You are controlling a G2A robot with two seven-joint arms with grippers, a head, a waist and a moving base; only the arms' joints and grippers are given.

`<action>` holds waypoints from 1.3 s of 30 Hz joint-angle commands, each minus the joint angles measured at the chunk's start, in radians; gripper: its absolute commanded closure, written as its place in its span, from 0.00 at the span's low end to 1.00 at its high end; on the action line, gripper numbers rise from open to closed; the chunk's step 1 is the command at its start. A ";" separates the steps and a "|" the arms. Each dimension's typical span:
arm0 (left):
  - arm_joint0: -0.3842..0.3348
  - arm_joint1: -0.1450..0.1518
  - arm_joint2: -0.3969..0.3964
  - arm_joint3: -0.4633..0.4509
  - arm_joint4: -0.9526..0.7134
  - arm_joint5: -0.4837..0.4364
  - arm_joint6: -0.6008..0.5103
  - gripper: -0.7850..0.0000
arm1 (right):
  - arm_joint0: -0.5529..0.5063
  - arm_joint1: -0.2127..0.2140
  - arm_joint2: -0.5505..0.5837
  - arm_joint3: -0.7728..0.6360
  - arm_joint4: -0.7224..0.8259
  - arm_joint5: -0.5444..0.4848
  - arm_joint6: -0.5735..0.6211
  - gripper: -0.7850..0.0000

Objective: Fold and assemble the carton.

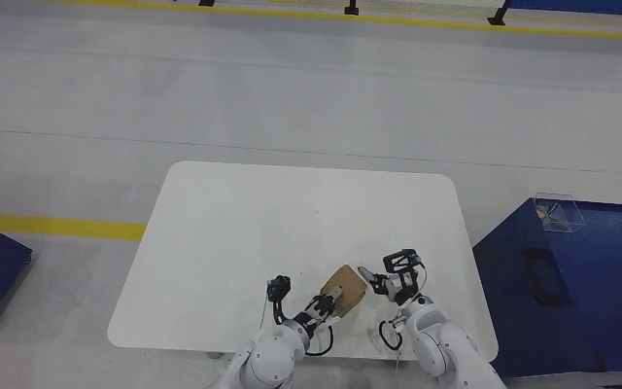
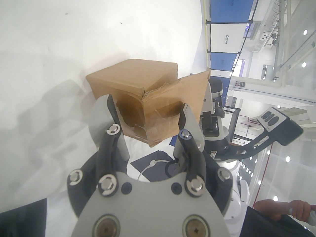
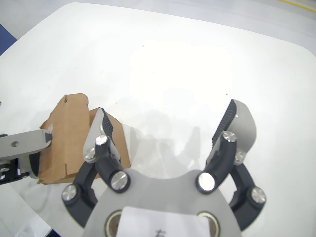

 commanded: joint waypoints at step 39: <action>-0.011 0.005 0.032 0.014 -0.014 0.031 0.028 0.47 | 0.011 -0.014 -0.041 0.028 -0.009 -0.044 0.019 0.00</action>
